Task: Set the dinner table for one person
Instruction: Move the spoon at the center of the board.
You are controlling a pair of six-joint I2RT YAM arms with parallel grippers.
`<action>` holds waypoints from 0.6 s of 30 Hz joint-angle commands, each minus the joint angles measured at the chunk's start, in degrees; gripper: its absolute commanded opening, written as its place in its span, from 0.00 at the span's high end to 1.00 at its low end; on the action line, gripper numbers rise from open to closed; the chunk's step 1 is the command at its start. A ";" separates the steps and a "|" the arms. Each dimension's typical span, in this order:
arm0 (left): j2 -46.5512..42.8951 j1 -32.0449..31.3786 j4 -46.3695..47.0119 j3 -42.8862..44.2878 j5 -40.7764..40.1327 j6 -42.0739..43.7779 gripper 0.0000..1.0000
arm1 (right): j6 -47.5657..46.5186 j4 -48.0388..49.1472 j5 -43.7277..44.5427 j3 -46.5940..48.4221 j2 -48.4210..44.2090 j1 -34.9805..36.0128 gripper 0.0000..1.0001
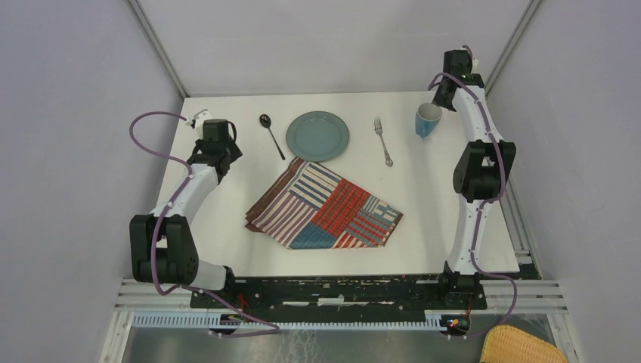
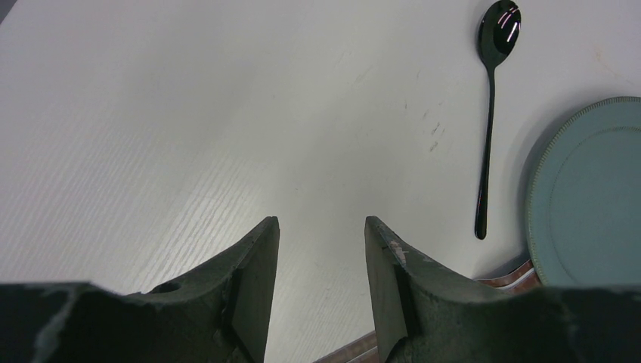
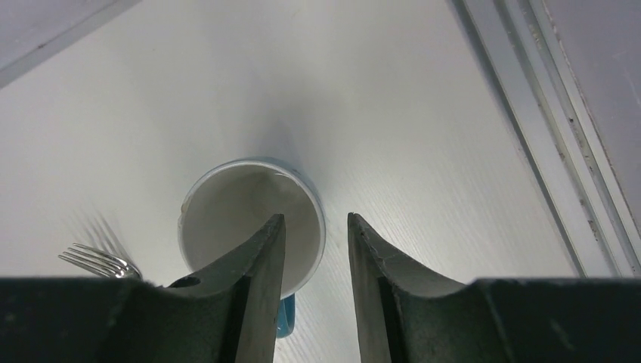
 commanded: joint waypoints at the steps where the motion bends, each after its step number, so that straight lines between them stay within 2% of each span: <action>1: -2.47 -0.25 1.34 0.99 -0.52 2.06 0.47 | 0.83 2.07 2.16 -1.06 -6.83 0.11 0.58; 10: -2.40 -0.33 1.40 1.25 1.68 1.48 0.50 | 2.93 3.79 0.43 -6.65 -16.73 1.49 0.58; 15: -2.30 -0.80 1.28 1.72 3.57 1.22 0.55 | 2.93 4.67 -2.05 -11.30 -21.67 7.37 0.58; 18: -2.54 -1.66 0.46 2.35 4.38 1.59 0.62 | 4.37 4.83 -4.21 -15.96 -24.45 11.10 0.58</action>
